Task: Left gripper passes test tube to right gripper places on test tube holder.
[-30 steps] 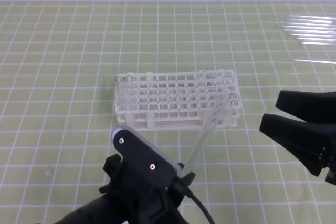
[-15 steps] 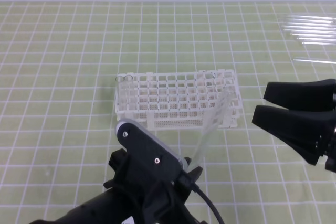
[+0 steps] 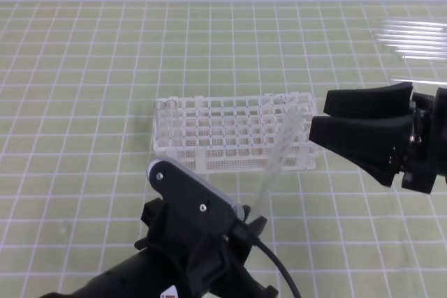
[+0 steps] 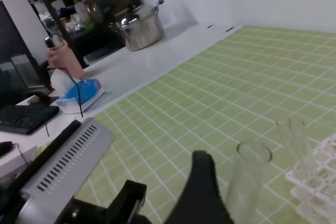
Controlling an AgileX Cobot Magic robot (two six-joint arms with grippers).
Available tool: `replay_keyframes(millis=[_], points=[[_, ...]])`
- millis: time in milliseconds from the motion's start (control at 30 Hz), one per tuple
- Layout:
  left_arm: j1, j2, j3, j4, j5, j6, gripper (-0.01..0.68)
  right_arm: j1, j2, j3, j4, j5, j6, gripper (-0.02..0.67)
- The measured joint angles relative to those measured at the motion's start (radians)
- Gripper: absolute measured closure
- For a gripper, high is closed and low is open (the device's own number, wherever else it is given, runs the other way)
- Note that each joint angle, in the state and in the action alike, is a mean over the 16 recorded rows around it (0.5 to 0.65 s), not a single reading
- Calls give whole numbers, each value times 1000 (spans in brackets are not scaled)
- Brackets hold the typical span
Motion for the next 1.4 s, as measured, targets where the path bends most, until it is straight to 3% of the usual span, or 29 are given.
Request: replay_keyframes(millis=[533,1400], points=[[0,-1,-16,12,76,-41,593,7,56,-62,1,35,2,145],[0,1,-42,-1,96,-76,583,110,156,-164,2,21,-20,177]])
